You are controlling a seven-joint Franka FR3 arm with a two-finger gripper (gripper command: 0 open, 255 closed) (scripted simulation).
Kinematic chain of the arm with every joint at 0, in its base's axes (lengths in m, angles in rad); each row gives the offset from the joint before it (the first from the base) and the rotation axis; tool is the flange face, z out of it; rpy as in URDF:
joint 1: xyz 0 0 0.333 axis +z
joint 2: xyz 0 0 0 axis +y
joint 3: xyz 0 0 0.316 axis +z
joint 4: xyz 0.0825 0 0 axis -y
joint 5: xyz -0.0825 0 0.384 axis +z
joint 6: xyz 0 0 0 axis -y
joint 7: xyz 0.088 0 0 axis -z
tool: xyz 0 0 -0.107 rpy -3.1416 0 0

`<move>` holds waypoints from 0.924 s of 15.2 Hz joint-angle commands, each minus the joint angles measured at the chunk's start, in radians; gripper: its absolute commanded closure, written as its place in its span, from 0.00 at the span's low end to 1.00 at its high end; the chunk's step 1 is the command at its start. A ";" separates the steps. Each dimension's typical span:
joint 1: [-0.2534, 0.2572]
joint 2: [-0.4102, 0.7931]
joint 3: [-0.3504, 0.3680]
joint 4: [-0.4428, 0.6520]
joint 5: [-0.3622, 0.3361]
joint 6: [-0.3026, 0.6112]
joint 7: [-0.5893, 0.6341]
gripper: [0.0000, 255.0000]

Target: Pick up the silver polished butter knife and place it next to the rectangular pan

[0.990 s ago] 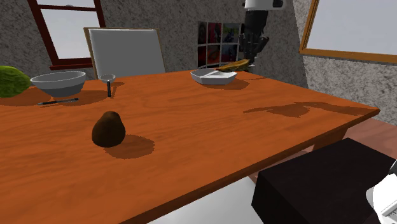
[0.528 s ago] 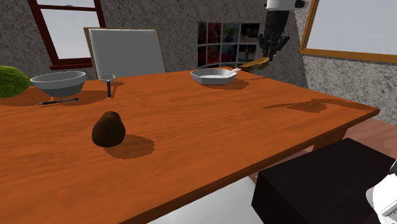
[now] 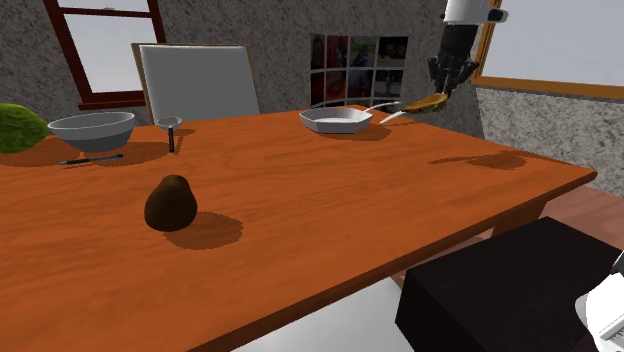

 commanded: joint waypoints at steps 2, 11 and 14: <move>-0.002 0.015 0.005 -0.027 -0.005 0.041 0.001 1.00; -0.006 0.072 0.028 -0.104 -0.030 0.168 0.022 1.00; -0.009 0.097 0.036 -0.126 -0.044 0.212 0.033 1.00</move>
